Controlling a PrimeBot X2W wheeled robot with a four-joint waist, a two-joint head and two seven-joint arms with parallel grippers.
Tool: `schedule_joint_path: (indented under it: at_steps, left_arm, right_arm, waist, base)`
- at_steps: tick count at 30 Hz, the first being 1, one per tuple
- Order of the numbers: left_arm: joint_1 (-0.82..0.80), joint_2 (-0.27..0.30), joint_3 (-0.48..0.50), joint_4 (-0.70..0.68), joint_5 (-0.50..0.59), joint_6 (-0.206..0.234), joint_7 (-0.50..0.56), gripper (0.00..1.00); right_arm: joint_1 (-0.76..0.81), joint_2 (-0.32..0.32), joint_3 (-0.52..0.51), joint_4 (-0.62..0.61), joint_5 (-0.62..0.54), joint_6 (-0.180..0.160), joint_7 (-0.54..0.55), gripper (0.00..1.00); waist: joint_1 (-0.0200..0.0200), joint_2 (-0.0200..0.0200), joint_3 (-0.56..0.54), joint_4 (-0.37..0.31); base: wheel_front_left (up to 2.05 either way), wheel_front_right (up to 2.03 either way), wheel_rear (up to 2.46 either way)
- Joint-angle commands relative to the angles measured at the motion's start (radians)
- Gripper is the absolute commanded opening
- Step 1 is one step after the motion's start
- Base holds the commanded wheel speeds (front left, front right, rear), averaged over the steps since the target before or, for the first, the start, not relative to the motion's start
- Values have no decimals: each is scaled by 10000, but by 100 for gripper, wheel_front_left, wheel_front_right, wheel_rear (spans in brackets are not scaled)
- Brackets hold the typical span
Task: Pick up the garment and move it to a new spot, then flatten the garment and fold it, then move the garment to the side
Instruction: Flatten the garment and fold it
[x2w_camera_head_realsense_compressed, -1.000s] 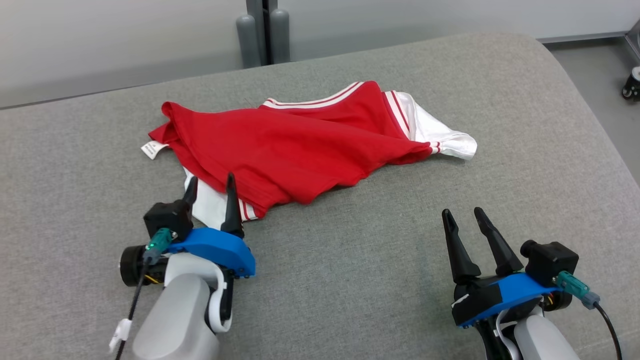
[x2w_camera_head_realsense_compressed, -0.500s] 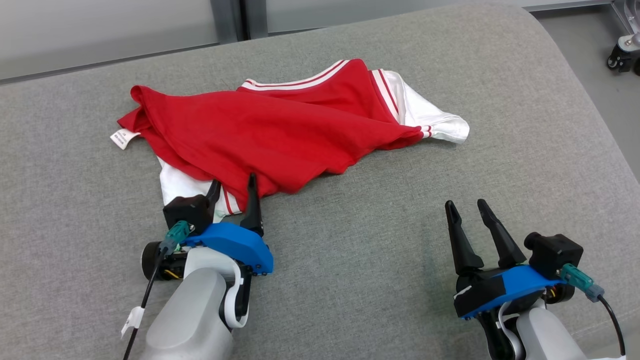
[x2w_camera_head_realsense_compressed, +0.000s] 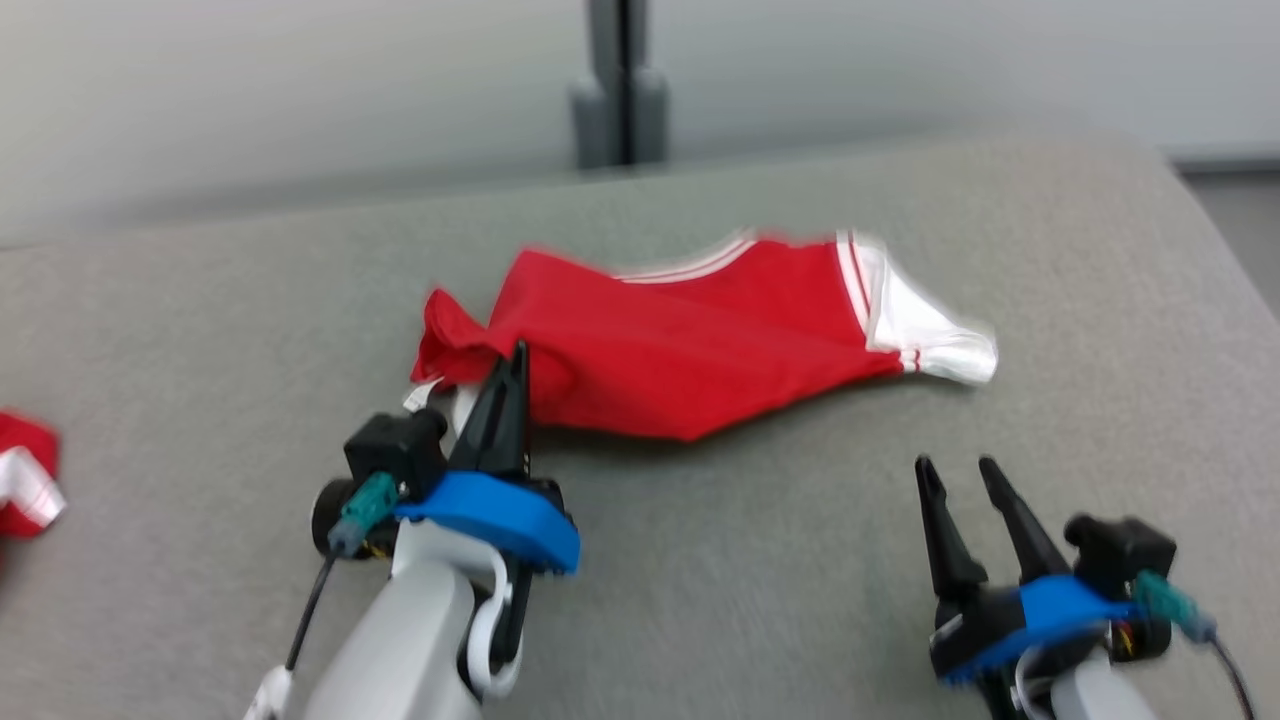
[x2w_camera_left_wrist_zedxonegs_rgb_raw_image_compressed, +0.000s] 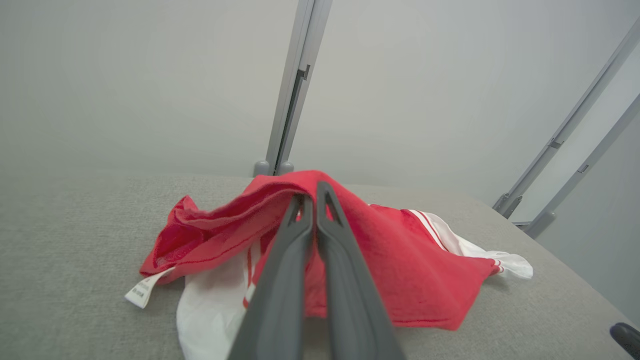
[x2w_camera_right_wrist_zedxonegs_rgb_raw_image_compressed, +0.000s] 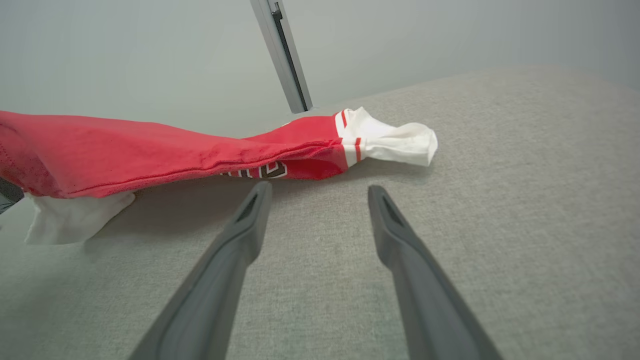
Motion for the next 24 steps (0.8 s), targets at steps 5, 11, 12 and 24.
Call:
schedule_joint_path:
  at_steps: [5,11,12,24]
  left_arm:
    - [985,2,-14,-259,80,-73,-29,0]
    - [1940,5,69,23,222,-129,-28,0]
    - [1957,6,108,150,268,-93,-28,0]
    - [642,7,1452,1328,833,944,-28,0]
  right_arm:
    - [572,71,-131,134,-171,1,-42,100]
    - [828,159,-158,111,-204,1,-41,100]
    - [806,169,-126,84,-205,1,-41,100]
    - [-78,94,260,-277,-30,1,-41,100]
  waist:
    - [1,0,-923,785]
    - [1,0,-1280,1220]
    - [1,0,-1228,1213]
    - [1,0,399,116]
  base:
    - [0,0,0]
    - [0,0,0]
    - [0,0,0]
    - [0,0,0]
